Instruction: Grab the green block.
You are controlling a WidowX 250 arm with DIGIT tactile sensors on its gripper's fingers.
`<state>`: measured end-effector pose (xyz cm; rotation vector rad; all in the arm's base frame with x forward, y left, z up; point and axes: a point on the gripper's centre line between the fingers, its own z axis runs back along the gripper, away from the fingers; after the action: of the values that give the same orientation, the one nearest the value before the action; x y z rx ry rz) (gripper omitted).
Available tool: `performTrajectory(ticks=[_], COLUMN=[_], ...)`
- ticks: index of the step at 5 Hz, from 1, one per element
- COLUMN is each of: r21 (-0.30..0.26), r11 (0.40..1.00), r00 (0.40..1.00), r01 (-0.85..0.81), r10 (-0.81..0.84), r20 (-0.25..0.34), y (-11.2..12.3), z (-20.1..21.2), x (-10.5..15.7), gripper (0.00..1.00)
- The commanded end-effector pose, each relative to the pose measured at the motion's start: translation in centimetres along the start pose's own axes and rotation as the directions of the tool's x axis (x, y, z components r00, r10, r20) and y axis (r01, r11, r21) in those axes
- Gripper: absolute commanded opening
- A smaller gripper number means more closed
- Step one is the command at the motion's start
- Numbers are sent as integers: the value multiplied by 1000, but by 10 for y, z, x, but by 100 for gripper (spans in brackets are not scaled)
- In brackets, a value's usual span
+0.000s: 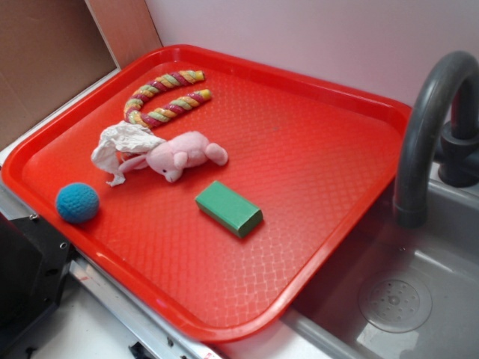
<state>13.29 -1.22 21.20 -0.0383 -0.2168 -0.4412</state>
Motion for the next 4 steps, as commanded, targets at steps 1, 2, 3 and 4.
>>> performTrajectory(ticks=[1,2,3,4], r21=[43,42,21,-55], r11=[877,727,539,320], r00=[874,724,534,325], r01=[479,685,842,946], r10=[-481,-686,-839,-937], r20=[64,64,99,128], y=[10,0,-18,-34], z=[-36,-53,-73,-90], x=[44,58,65,64], gripper=[100,100,100,100])
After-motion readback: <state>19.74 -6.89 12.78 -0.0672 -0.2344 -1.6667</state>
